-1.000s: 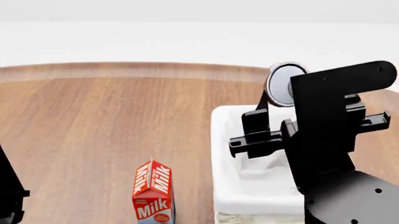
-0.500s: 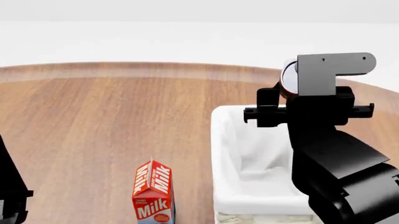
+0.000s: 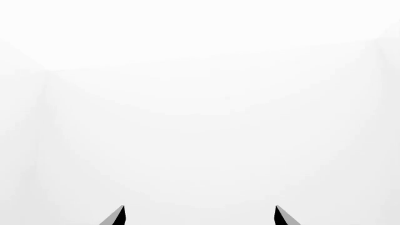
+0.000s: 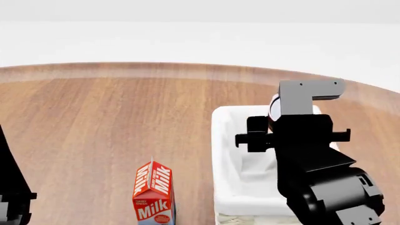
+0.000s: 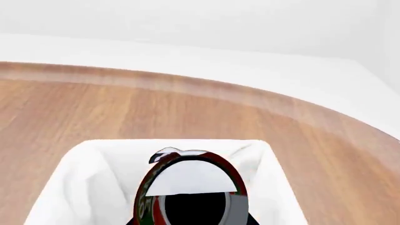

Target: Pick up the alphabet soup and the tomato sauce, and put them in the basket.

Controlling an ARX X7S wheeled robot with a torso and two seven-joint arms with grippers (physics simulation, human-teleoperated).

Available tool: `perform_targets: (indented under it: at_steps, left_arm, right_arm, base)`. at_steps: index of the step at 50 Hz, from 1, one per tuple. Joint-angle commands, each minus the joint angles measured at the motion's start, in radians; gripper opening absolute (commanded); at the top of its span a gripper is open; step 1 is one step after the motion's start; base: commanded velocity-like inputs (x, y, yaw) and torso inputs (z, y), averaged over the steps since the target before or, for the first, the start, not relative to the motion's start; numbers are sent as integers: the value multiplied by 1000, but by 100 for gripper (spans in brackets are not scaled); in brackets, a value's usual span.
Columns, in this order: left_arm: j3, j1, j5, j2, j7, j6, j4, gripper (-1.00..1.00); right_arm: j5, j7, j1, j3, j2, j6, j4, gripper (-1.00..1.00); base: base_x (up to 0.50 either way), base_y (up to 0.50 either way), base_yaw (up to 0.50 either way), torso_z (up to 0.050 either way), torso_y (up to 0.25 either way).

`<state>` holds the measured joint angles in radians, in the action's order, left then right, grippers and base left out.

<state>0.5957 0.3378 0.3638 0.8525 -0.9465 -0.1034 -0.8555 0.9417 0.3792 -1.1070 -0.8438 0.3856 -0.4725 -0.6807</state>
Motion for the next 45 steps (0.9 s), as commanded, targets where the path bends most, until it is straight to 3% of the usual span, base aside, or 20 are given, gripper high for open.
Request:
perform_targets:
  at_steps: [1, 43, 44, 45]
  left_arm:
    - [0, -3, -1, 0, 1, 5, 3, 100]
    - [-2, -12, -1, 0, 2, 15, 12, 100]
    - [-2, -14, -2, -1, 3, 17, 15, 100]
    - [-1, -13, -3, -1, 3, 17, 14, 100]
  right_arm:
    - [-29, -60, -2, -16, -37, -38, -76, -100]
    - [-53, -90, -4, -45, -82, -54, -167, -100]
    - [-56, -95, -7, -48, -89, -55, -185, 100]
    - [-58, -103, -10, -51, -93, -54, -196, 100]
  base:
    - [0, 0, 0, 0, 10]
    - [0, 0, 0, 0, 0]
    - [0, 0, 0, 0, 0]
    - [0, 0, 0, 0, 0]
